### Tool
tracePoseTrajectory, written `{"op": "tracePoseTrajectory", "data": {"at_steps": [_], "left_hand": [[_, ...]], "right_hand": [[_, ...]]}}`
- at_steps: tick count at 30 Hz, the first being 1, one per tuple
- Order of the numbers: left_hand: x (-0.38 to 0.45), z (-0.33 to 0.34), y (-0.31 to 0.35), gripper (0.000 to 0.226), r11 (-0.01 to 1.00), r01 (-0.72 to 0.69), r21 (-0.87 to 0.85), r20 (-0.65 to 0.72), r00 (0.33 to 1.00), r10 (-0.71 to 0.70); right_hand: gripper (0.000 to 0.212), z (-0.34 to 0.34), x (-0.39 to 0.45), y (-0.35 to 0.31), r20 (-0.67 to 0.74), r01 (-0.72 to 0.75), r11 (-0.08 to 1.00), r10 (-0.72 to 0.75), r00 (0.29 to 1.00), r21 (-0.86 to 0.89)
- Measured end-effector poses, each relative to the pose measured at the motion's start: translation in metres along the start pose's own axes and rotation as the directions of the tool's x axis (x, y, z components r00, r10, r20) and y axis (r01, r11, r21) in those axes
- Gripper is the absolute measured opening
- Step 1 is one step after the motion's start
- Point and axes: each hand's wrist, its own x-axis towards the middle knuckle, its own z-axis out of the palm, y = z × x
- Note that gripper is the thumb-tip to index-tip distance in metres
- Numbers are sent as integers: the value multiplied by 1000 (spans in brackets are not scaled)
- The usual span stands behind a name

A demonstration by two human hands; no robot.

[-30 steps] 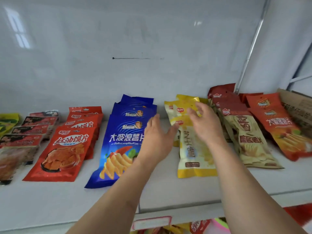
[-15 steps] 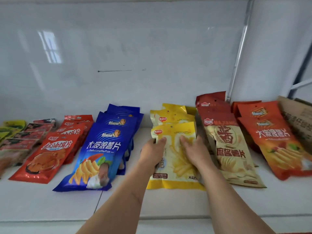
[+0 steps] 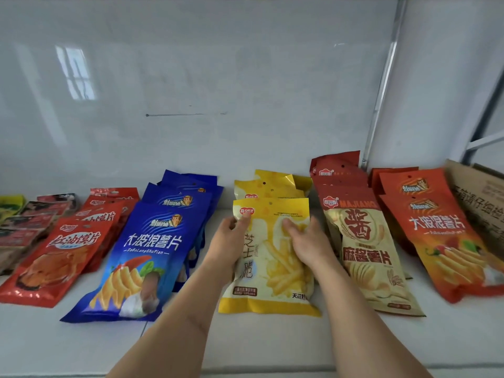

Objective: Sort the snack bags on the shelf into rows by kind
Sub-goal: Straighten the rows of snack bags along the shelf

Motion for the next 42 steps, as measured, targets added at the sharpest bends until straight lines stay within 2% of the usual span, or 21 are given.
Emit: {"op": "tracePoseTrajectory", "data": {"at_steps": [3, 7, 10, 13, 15, 20, 23, 25, 27, 31, 34, 36, 38, 40, 42], "left_hand": [[9, 0, -1, 29, 1000, -27, -13, -64, 998, 26], [21, -1, -6, 25, 985, -106, 133, -124, 985, 122], [26, -5, -7, 23, 985, -124, 123, -107, 985, 137], [29, -8, -8, 36, 996, -64, 63, -47, 997, 67], [32, -8, -6, 38, 994, -51, 92, 4, 999, 51], [32, -11, -6, 26, 990, -58, 129, 45, 998, 53], [30, -15, -10, 24, 983, -110, 149, 34, 994, 106], [30, -17, -11, 23, 977, -135, 164, 22, 991, 133], [28, -18, -9, 25, 975, -139, 172, 14, 990, 139], [24, -18, -5, 32, 981, -134, 143, -10, 991, 137], [20, -17, 1, 57, 974, -144, 176, -21, 988, 150], [17, -17, 3, 75, 937, -183, 297, -29, 979, 201], [5, -15, 6, 80, 850, -256, 461, -21, 954, 299], [-11, -10, 6, 74, 667, -329, 668, 57, 917, 395], [-26, -2, 2, 65, 482, -361, 799, 165, 901, 401]], "right_hand": [[55, 6, 0, 1, 8, 21, 999, -21, 1000, -32], [53, 13, -2, 6, 3, 50, 995, -50, 999, -84], [59, 12, 6, 4, -18, 24, 998, -25, 1000, -66], [69, 11, 18, -3, -18, -16, 1000, 16, 1000, 0], [74, 13, 24, -6, -2, -43, 999, 43, 999, 15], [78, 21, 24, 1, -7, -36, 999, 36, 999, -33], [75, 22, 20, 5, -17, -47, 998, 46, 999, -44], [84, 22, 19, 5, -11, -46, 998, 46, 999, -47], [95, 21, 21, 5, 4, -43, 998, 43, 999, -47], [85, 17, 24, -1, 1, -65, 998, 65, 998, -10], [96, 11, 26, -15, -24, -43, 997, 42, 999, -66], [101, 7, 28, -28, -40, -19, 989, 14, 999, -150], [98, 7, 34, -39, -68, 52, 953, -75, 995, -298], [92, 10, 42, -47, -65, 128, 870, -180, 982, -477], [86, 15, 50, -52, -1, 183, 779, -229, 973, -600]]}}
